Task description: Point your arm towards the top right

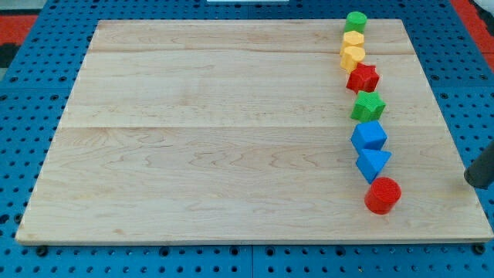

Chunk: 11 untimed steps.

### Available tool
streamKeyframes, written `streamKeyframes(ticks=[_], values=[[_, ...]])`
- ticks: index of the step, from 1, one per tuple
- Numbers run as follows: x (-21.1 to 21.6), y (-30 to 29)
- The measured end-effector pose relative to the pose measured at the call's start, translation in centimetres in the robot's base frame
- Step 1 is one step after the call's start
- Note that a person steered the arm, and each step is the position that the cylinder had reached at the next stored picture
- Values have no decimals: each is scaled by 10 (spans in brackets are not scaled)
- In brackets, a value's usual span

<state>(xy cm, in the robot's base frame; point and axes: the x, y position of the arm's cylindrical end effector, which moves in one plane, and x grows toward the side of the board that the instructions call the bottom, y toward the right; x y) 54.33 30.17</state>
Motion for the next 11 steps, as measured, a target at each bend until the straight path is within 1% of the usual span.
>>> streamKeyframes(ticks=[2, 4, 5, 6, 7, 8, 10, 11], values=[[-1, 0], [-19, 1], [-43, 40], [-54, 44], [-94, 43], [-159, 44], [-165, 41], [-242, 17]])
